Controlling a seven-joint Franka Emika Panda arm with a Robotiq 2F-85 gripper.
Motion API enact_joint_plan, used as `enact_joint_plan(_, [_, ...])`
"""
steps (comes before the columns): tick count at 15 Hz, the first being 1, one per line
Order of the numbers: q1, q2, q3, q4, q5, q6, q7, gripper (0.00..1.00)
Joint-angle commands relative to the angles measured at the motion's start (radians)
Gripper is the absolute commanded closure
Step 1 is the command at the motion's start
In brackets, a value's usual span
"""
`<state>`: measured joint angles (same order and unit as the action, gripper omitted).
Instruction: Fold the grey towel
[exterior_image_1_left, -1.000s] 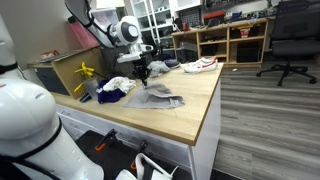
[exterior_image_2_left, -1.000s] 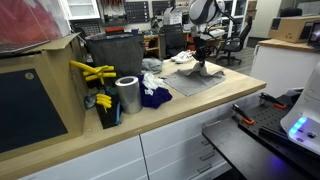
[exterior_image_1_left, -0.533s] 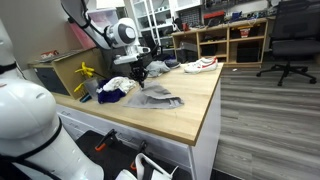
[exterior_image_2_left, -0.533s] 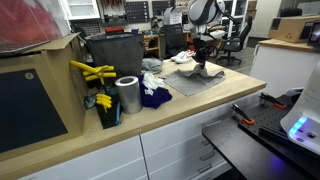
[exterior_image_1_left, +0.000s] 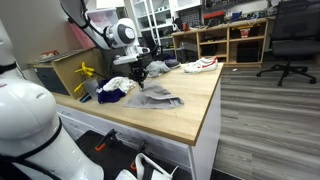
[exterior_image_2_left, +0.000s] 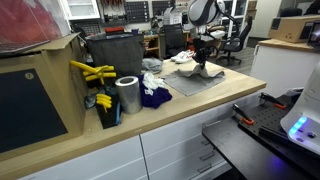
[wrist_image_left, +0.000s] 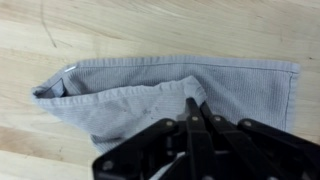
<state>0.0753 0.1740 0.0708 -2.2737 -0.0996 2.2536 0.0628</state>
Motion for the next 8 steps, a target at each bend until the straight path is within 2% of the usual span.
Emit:
enact_joint_plan(1, [0.001,-0.038,0.003,-0.03,0.014,0.001,-0.04,0.99])
enact_joint_plan(2, [-0.004,-0.041,0.007,-0.027,0.036,-0.015,-0.067,0.99])
enact_joint_plan(3, [0.003,0.0,-0.002,0.001,0.006,-0.003,-0.024,0.97])
enact_joint_plan(8, [0.002,-0.001,-0.002,0.001,0.013,-0.003,-0.04,0.97])
